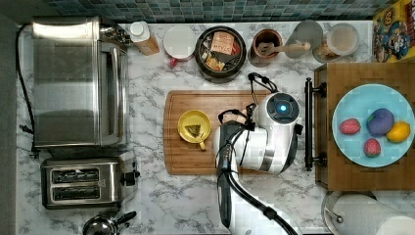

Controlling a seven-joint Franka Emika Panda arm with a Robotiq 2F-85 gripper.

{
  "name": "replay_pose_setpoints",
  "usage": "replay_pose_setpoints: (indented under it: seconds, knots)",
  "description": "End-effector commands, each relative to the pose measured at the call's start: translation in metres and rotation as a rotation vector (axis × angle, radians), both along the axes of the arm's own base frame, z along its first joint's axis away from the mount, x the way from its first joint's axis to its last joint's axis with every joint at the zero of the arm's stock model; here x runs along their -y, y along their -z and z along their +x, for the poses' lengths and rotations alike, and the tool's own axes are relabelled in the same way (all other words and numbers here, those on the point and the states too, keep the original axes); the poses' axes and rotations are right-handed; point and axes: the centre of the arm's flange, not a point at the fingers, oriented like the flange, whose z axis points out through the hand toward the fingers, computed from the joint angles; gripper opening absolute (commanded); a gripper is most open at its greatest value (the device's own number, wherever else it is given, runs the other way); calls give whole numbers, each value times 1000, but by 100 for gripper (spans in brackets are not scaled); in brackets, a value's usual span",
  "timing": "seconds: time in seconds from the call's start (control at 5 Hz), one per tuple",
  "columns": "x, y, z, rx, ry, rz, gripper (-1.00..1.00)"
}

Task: Open the lid of the tea container.

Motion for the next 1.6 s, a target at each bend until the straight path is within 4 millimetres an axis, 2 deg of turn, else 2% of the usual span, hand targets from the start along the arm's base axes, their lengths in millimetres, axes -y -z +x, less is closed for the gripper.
replay_pose_setpoints:
  seconds: [0.2,0.4,0.6,0.8,1.0,1.2,1.4,1.6]
  knots:
    - [4,-6,1,5,10,15,-100]
    - [-8,-33,0,65,-40,-30,-100]
    - [-43,-91,5,185,-171,-170,-100]
    - [-91,-147,4,308,-319,-272,-100]
    - [-121,-178,-9,376,-423,-274,-100]
    - [-134,-205,-32,458,-513,-195,-100]
    - [-137,-219,-16,315,-554,-69,-100]
    - [-139,-237,-11,309,-512,-96,-100]
